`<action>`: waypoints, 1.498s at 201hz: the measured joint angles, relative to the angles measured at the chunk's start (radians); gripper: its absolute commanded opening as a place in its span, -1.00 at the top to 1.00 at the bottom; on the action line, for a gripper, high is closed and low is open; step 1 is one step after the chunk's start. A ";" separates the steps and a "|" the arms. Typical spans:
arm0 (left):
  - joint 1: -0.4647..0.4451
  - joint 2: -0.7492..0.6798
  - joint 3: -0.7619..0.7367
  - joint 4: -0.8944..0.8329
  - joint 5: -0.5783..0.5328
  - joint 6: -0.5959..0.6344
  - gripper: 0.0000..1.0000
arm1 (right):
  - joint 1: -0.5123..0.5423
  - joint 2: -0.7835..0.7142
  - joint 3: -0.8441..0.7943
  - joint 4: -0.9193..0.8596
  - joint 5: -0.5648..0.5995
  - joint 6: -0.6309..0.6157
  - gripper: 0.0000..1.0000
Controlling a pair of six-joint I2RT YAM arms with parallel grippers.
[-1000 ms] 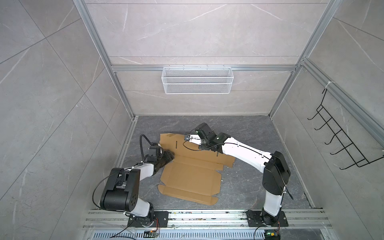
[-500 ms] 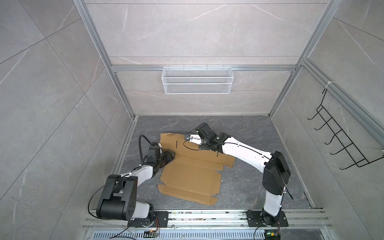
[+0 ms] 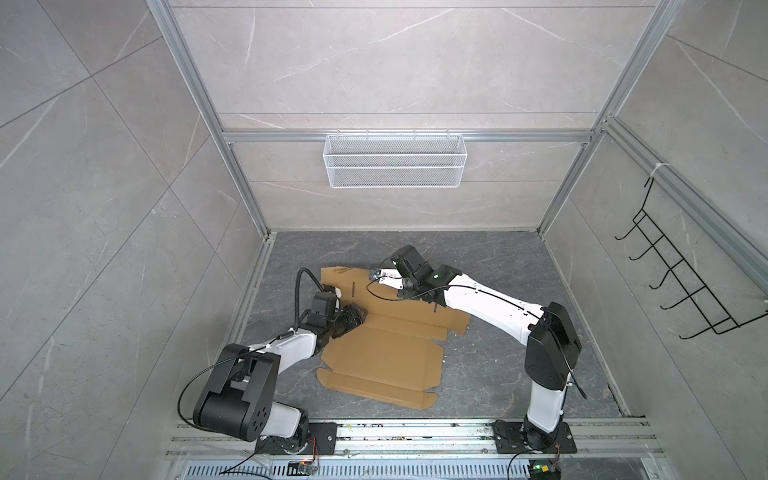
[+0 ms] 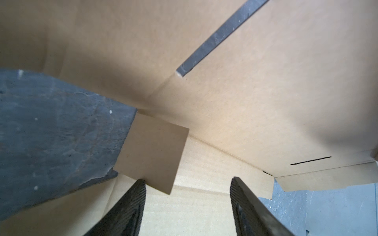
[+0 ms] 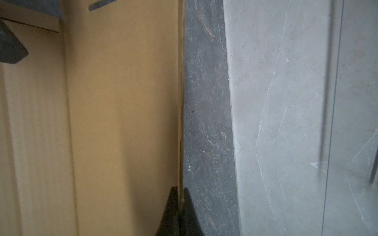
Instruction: Fold the paper box
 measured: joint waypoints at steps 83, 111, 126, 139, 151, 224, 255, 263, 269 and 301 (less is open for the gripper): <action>0.044 -0.212 0.084 -0.225 -0.037 0.111 -0.36 | -0.001 0.000 0.000 0.001 0.000 -0.018 1.00; 0.100 -0.333 0.104 -0.335 -0.037 0.145 -0.36 | -0.010 0.000 0.000 0.004 -0.003 -0.055 1.00; 0.134 -0.382 0.138 -0.402 -0.036 0.167 -0.36 | -0.016 0.000 0.000 0.008 -0.005 -0.089 1.00; 0.177 -0.407 0.183 -0.456 -0.031 0.185 -0.36 | -0.020 -0.001 -0.001 0.013 -0.004 -0.121 1.00; 0.231 -0.416 0.230 -0.490 -0.019 0.196 -0.37 | -0.023 -0.003 -0.001 0.017 -0.004 -0.151 1.00; 0.430 -0.264 0.433 -0.555 0.070 0.212 -0.54 | -0.021 -0.061 -0.085 0.096 0.008 -0.256 1.00; 0.444 -0.158 0.463 -0.547 0.085 0.216 -0.54 | -0.014 -0.086 -0.137 0.146 0.021 -0.270 1.00; 0.444 -0.134 0.466 -0.534 0.092 0.214 -0.55 | -0.011 -0.093 -0.147 0.158 0.023 -0.272 1.00; 0.444 -0.121 0.467 -0.523 0.101 0.212 -0.55 | -0.010 -0.098 -0.153 0.164 0.024 -0.273 1.00; 0.442 -0.043 0.499 -0.481 0.159 0.188 -0.59 | -0.001 -0.127 -0.198 0.200 0.023 -0.277 1.00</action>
